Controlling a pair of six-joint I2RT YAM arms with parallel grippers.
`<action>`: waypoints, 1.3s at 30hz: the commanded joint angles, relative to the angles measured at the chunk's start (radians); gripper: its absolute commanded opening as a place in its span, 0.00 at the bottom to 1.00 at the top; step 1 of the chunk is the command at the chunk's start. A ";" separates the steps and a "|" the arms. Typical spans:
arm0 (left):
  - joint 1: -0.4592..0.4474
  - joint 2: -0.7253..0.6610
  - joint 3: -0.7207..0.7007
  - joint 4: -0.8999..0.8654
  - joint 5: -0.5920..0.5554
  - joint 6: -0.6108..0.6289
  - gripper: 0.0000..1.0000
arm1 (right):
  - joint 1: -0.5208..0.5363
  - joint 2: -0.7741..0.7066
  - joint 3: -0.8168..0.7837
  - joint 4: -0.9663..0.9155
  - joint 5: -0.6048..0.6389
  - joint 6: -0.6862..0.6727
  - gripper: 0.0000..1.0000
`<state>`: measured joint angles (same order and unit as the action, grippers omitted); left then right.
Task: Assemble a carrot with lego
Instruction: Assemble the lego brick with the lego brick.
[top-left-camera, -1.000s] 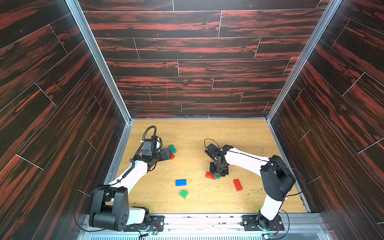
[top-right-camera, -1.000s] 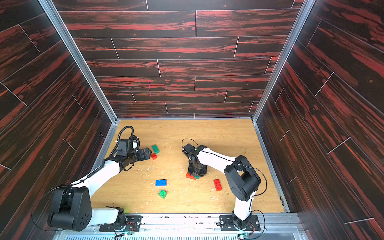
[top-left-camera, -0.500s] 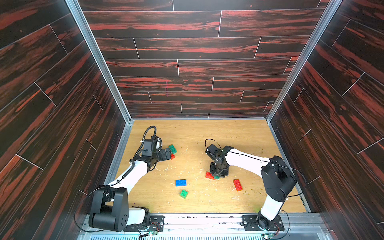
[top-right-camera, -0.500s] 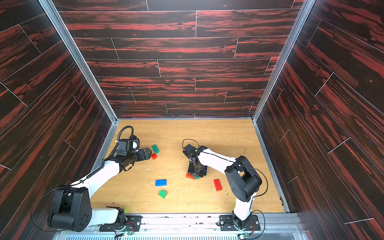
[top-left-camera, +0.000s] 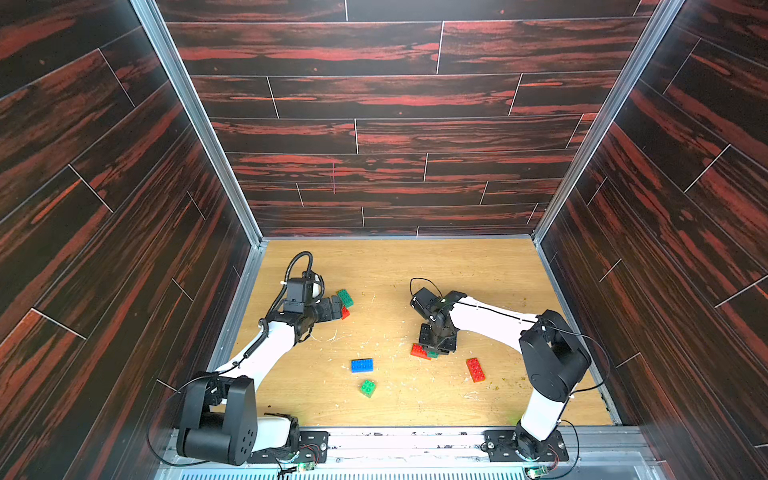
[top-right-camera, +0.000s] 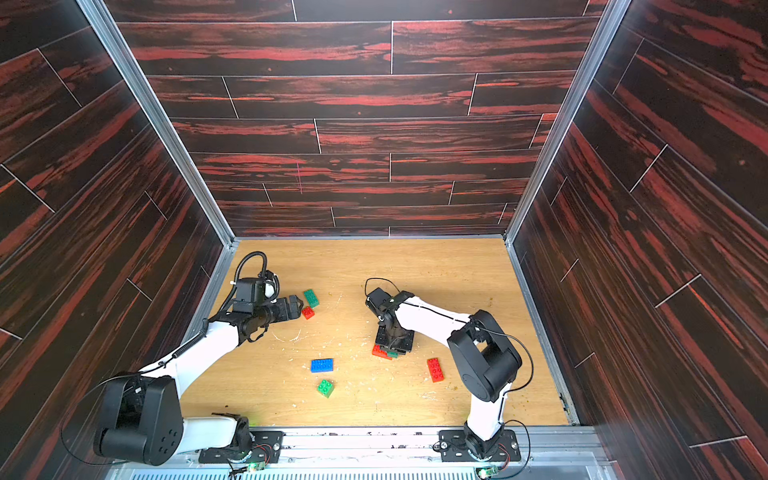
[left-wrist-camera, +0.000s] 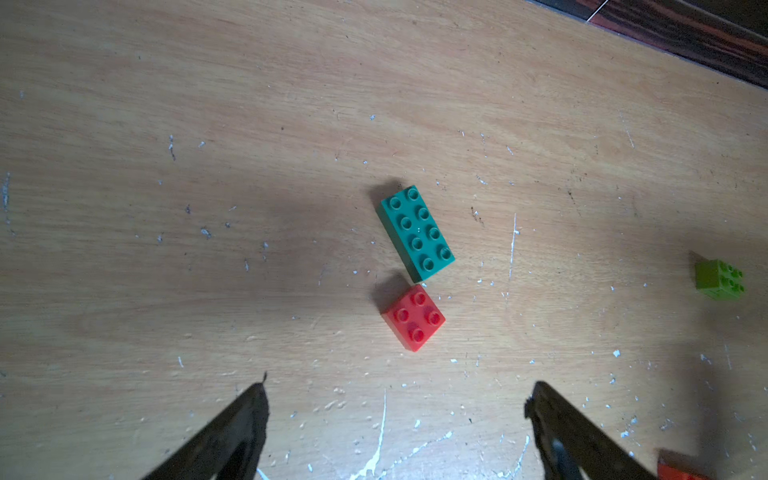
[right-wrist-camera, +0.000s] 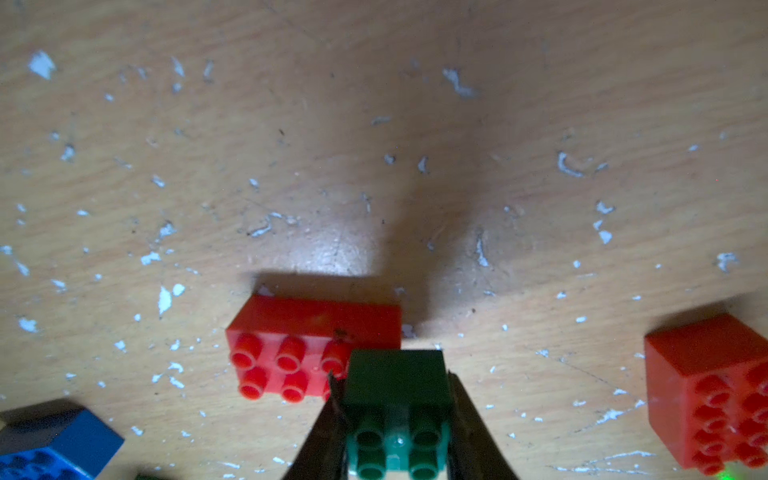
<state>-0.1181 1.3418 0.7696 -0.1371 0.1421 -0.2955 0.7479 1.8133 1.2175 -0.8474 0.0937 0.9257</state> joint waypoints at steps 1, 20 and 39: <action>-0.003 -0.032 -0.004 -0.015 -0.001 0.010 0.99 | -0.018 0.069 -0.038 0.022 0.001 0.012 0.17; -0.009 -0.032 -0.010 -0.012 -0.002 -0.001 0.99 | -0.021 0.083 -0.049 0.076 0.119 -0.187 0.15; -0.015 -0.045 -0.015 -0.013 -0.006 -0.009 0.99 | -0.021 0.101 -0.014 0.041 0.078 -0.208 0.46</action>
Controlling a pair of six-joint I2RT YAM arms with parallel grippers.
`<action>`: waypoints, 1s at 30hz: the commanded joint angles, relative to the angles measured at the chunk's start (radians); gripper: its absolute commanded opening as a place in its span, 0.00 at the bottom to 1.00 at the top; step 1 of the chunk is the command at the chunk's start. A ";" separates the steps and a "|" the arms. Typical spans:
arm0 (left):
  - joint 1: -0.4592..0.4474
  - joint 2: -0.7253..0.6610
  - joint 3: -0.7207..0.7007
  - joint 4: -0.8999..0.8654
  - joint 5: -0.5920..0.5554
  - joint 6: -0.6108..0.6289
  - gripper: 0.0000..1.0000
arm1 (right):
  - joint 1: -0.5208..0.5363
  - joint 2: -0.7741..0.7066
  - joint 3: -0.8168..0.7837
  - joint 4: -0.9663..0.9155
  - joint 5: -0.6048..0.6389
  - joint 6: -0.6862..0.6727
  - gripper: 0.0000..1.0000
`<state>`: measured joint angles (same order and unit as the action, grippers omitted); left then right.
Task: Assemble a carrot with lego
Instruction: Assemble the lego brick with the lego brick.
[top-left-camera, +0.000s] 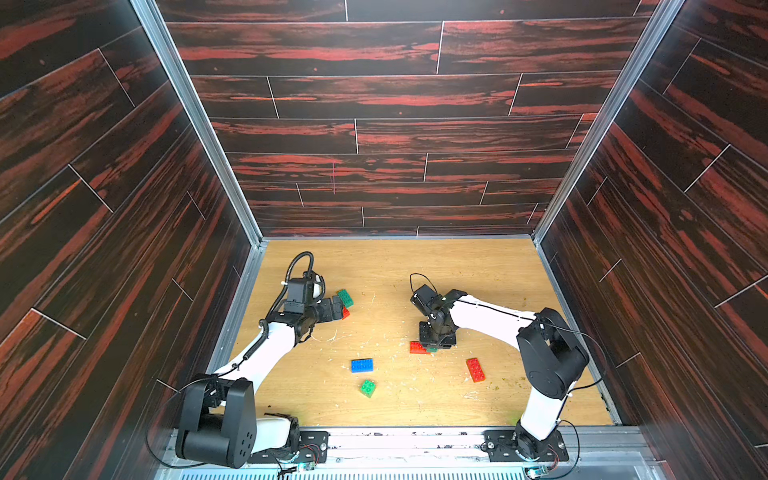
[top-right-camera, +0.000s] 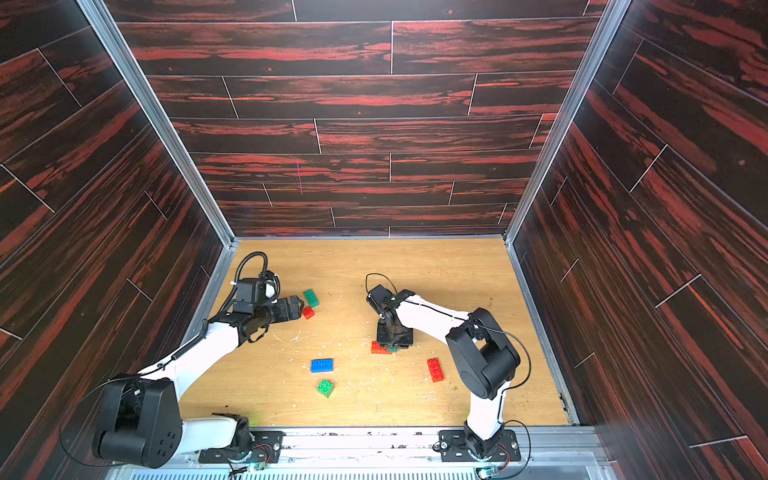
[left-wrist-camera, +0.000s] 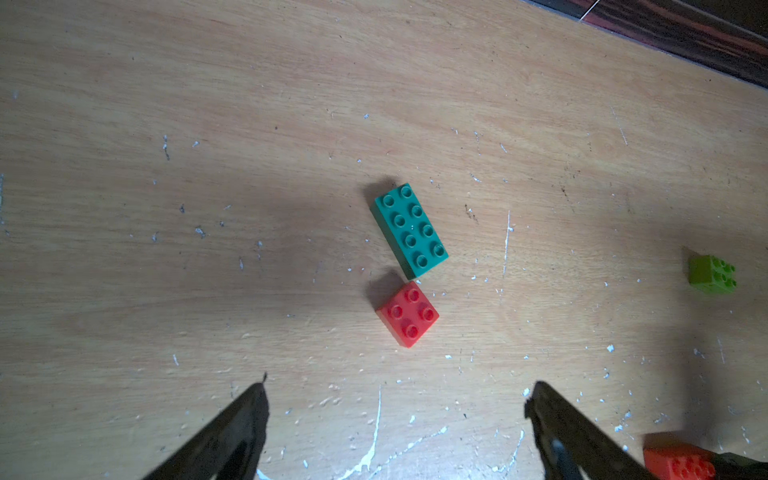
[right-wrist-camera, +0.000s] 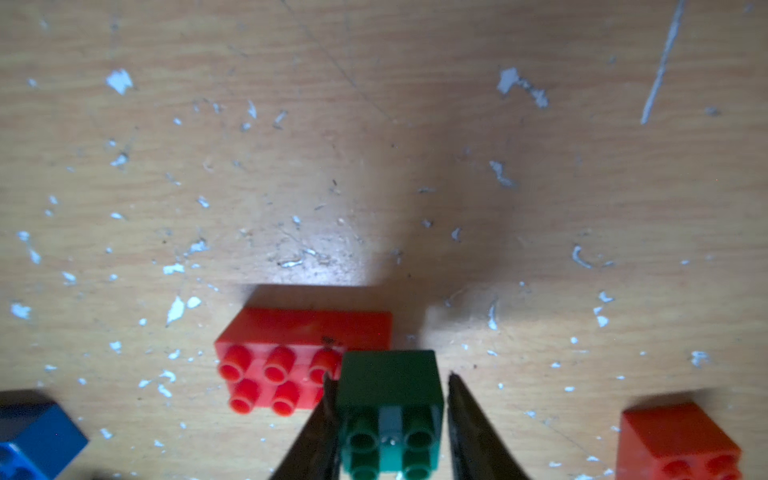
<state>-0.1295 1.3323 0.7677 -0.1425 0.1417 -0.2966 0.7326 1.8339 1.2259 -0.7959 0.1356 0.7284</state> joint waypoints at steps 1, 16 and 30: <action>-0.004 -0.037 -0.014 -0.008 -0.006 -0.007 0.99 | -0.003 0.080 -0.021 -0.010 0.033 -0.011 0.47; -0.004 -0.044 -0.017 -0.005 -0.012 -0.007 0.99 | -0.005 0.000 0.023 -0.045 0.030 -0.020 0.70; -0.004 -0.039 -0.017 0.003 -0.004 -0.009 0.99 | -0.009 -0.050 0.096 -0.123 0.032 -0.040 0.69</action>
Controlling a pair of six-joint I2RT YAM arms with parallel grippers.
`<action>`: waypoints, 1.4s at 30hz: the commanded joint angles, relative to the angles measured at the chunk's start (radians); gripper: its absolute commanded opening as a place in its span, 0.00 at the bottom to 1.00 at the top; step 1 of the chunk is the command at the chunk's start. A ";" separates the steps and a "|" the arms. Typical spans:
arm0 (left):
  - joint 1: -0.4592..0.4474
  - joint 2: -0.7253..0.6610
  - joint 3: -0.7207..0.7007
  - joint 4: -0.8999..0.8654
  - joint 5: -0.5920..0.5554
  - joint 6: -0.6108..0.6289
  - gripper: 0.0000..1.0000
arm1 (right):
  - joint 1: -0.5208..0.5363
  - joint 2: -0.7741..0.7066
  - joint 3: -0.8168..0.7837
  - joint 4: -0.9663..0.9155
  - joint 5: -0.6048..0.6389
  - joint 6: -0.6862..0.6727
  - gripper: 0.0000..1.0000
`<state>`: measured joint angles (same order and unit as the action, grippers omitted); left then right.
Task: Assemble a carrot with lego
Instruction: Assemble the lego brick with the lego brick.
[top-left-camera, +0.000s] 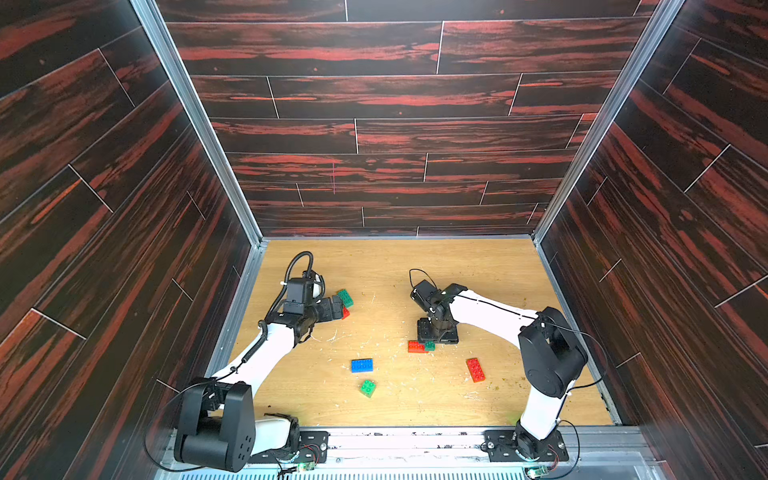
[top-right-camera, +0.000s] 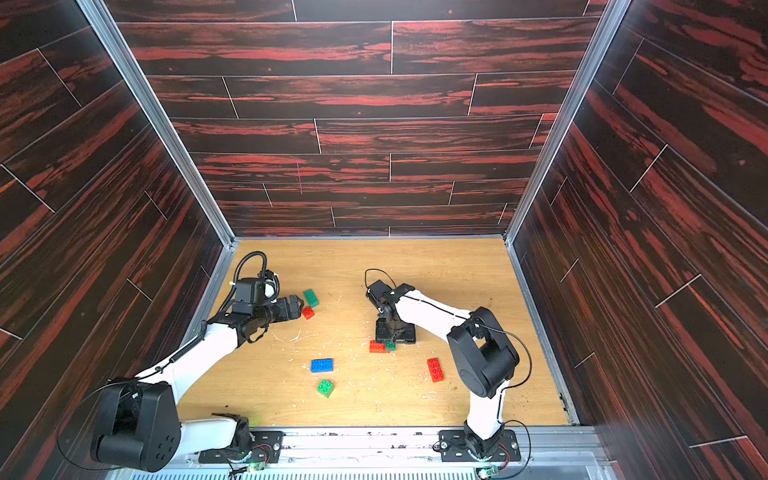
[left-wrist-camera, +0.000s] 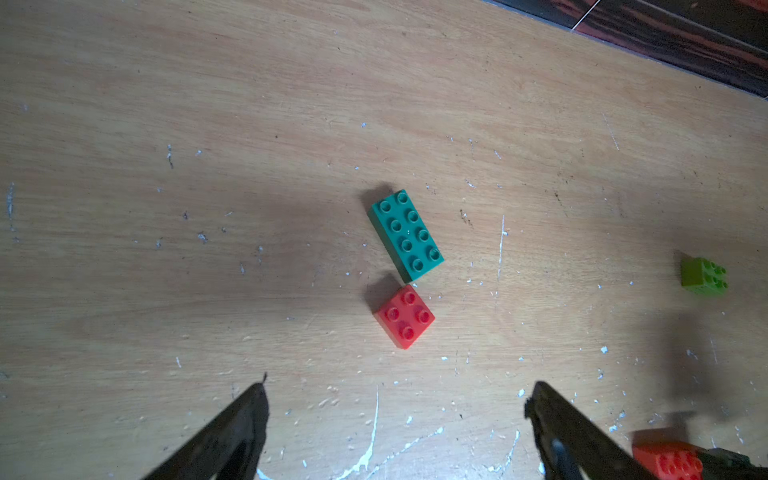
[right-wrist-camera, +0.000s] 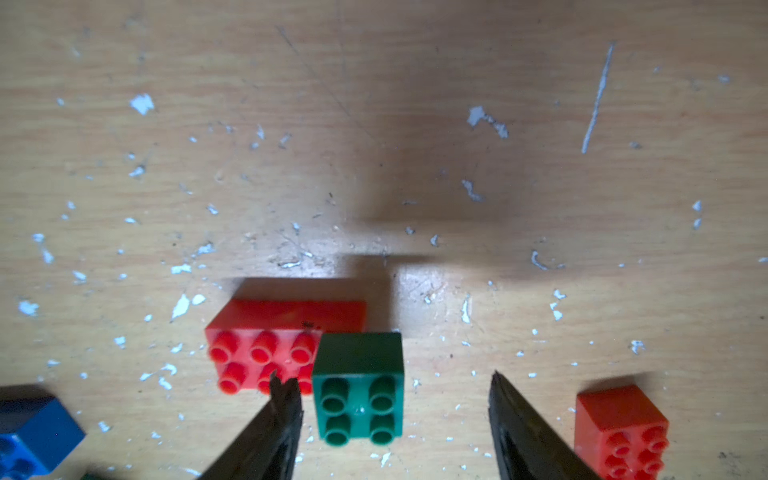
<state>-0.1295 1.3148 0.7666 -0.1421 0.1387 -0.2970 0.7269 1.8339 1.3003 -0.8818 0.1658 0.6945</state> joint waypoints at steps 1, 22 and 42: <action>-0.003 -0.022 -0.016 0.003 -0.001 -0.008 0.99 | -0.005 -0.053 0.023 -0.039 0.003 -0.002 0.64; -0.004 -0.017 -0.017 0.002 -0.010 -0.007 0.99 | -0.001 -0.067 0.014 0.004 -0.060 0.010 0.15; -0.004 -0.010 -0.017 0.002 -0.022 -0.007 0.99 | 0.011 -0.007 -0.015 0.045 -0.111 0.000 0.11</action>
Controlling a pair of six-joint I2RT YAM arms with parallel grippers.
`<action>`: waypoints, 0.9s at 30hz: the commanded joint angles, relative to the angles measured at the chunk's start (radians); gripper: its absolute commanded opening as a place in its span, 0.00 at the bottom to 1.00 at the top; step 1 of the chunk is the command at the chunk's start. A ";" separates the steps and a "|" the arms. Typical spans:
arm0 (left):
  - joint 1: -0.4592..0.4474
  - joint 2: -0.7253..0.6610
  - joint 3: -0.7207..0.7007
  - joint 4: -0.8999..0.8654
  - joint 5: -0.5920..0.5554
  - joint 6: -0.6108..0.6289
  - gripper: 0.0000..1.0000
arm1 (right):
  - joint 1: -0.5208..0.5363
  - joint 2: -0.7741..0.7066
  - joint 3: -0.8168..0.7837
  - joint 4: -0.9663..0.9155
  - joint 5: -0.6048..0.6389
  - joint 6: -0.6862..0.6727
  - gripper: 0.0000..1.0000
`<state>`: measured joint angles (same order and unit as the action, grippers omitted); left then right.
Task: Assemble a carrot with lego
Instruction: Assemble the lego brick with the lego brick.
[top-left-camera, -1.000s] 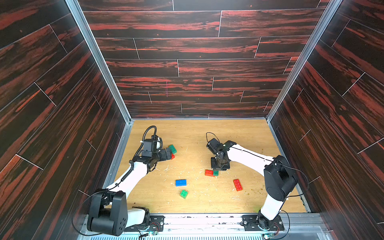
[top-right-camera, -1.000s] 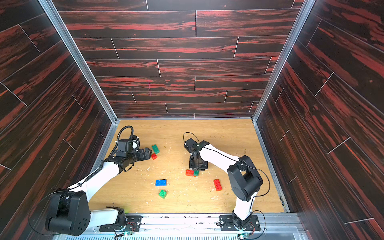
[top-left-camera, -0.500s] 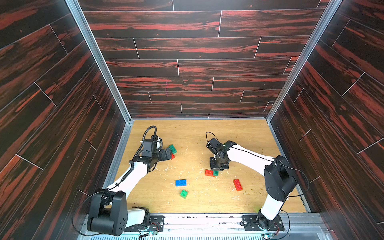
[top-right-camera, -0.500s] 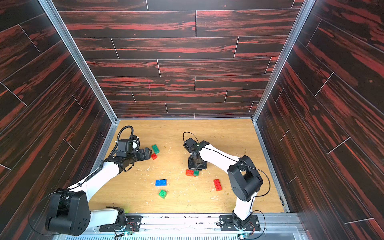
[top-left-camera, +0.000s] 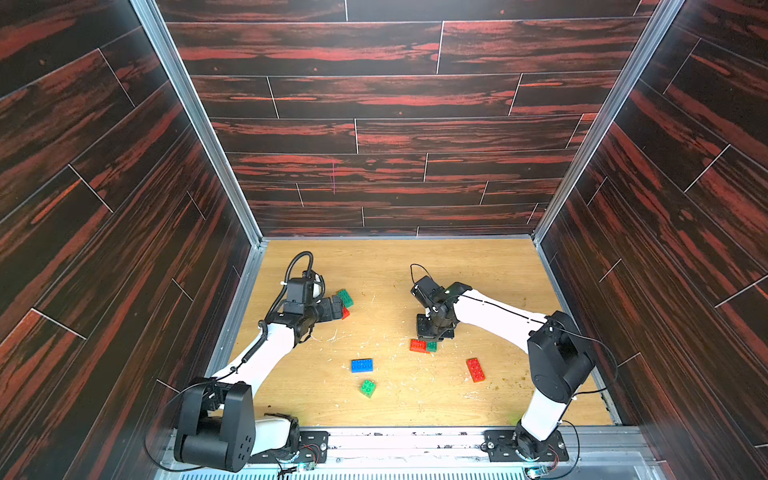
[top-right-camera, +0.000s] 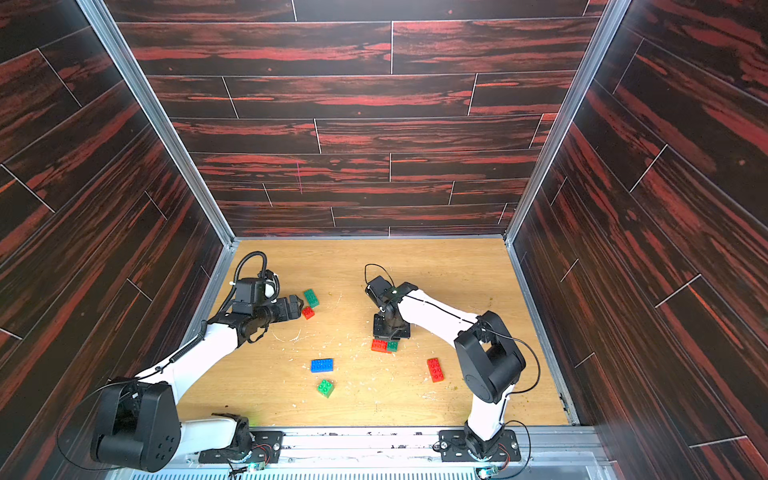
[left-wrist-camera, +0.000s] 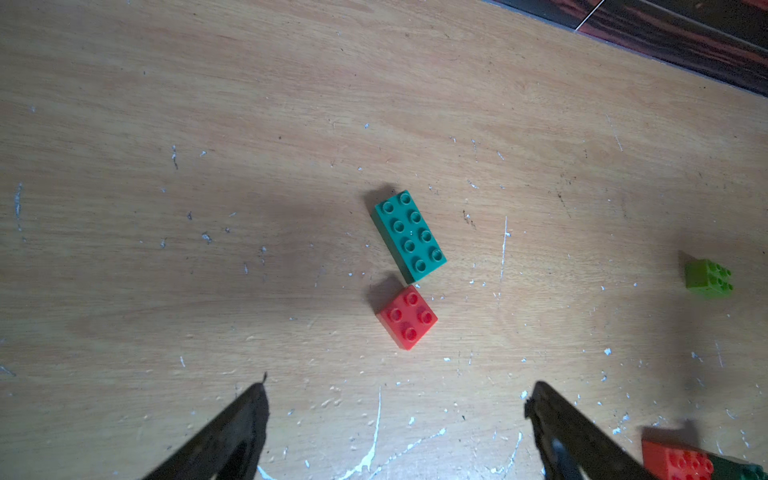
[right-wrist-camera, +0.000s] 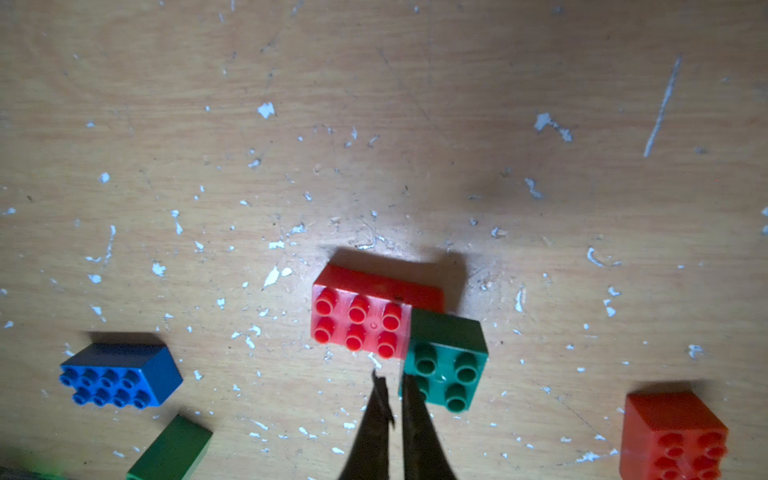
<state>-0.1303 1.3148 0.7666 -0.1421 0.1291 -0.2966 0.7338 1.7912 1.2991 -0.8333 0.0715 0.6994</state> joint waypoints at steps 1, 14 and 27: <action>-0.004 -0.009 -0.017 0.003 -0.013 -0.007 0.99 | 0.005 0.039 -0.017 -0.006 -0.015 -0.004 0.11; -0.004 -0.003 -0.017 0.006 -0.013 -0.009 0.99 | 0.004 0.046 -0.034 -0.007 -0.015 -0.003 0.11; -0.004 -0.015 -0.018 0.001 -0.017 -0.007 0.99 | 0.004 0.083 -0.047 -0.021 -0.030 -0.005 0.11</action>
<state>-0.1307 1.3148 0.7666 -0.1417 0.1226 -0.2966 0.7338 1.8061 1.2755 -0.8234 0.0566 0.6983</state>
